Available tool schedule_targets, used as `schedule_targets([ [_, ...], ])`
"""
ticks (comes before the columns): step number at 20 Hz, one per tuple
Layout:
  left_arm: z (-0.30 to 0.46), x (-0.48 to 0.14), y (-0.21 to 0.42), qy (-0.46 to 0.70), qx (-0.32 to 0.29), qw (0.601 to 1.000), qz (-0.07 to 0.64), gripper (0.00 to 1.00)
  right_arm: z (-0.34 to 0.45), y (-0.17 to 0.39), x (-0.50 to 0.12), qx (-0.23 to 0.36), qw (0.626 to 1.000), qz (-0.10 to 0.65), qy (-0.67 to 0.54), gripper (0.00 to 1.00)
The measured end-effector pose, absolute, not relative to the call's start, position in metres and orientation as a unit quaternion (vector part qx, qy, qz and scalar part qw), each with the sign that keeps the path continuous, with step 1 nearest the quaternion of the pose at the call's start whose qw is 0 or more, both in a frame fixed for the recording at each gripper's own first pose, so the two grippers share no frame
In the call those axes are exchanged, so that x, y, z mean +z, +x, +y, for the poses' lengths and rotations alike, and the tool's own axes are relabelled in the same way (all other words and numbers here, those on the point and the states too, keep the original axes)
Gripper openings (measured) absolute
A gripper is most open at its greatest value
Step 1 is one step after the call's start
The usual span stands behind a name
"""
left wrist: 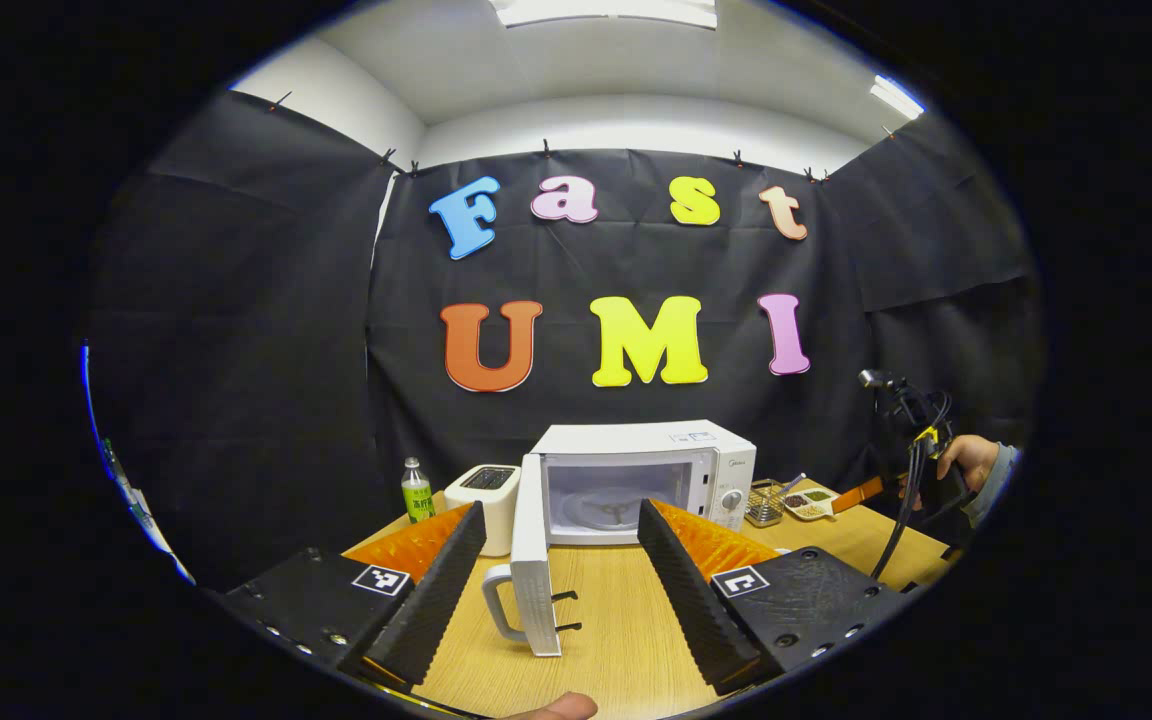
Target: Open the microwave oven with the left hand, put the food in, and close the microwave oven.
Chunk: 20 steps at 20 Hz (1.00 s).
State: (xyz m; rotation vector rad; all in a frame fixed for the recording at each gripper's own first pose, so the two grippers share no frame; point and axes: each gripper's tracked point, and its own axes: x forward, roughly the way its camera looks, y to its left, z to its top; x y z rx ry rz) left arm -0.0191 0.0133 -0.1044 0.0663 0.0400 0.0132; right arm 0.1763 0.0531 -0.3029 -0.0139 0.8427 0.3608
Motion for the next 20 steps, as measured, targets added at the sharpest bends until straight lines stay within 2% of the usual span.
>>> schedule_targets([
  [4,0.008,-0.101,-0.012,0.022,-0.001,1.000,0.019,0.94,0.057,0.189,-0.366,0.184,0.850,0.493,0.009,0.81],
  [5,0.009,-0.101,-0.011,0.020,-0.001,1.000,0.019,0.94,0.062,0.190,-0.378,0.190,0.838,0.511,0.015,0.67],
  [6,0.010,-0.102,-0.010,0.018,0.000,1.000,0.021,0.94,0.071,0.189,-0.387,0.204,0.823,0.530,0.032,0.63],
  [7,0.012,-0.104,-0.008,0.018,0.002,1.000,0.023,0.94,0.081,0.186,-0.397,0.218,0.807,0.547,0.051,0.71],
  [8,0.011,-0.104,-0.008,0.018,0.002,1.000,0.024,0.95,0.082,0.187,-0.404,0.217,0.797,0.560,0.067,0.58],
  [9,0.013,-0.106,-0.007,0.019,0.003,0.999,0.027,0.95,0.084,0.187,-0.413,0.215,0.787,0.573,0.075,0.65],
  [10,0.015,-0.107,-0.006,0.018,0.003,0.999,0.030,0.95,0.083,0.189,-0.419,0.213,0.781,0.582,0.076,0.52],
  [11,0.015,-0.107,-0.007,0.017,0.003,0.999,0.029,0.95,0.083,0.190,-0.422,0.213,0.775,0.590,0.075,0.60],
  [12,0.018,-0.106,-0.007,0.015,0.002,0.999,0.028,0.95,0.087,0.188,-0.427,0.218,0.761,0.606,0.076,0.46],
  [13,0.019,-0.105,-0.007,0.012,0.002,1.000,0.027,0.94,0.094,0.180,-0.428,0.237,0.738,0.627,0.080,0.46],
  [14,0.019,-0.106,-0.008,0.012,0.001,1.000,0.026,0.94,0.099,0.177,-0.433,0.249,0.724,0.638,0.078,0.37],
  [15,0.020,-0.104,-0.008,0.016,0.002,1.000,0.021,0.95,0.099,0.177,-0.441,0.258,0.712,0.648,0.081,0.16],
  [16,0.022,-0.103,-0.008,0.020,0.005,1.000,0.016,0.94,0.093,0.183,-0.436,0.251,0.717,0.644,0.085,0.21],
  [18,0.018,-0.103,-0.010,0.022,0.001,1.000,0.014,0.94,0.096,0.184,-0.447,0.254,0.708,0.654,0.082,0.05],
  [20,0.017,-0.103,-0.012,0.019,-0.003,1.000,0.012,0.94,0.098,0.184,-0.445,0.254,0.708,0.654,0.083,0.04],
])
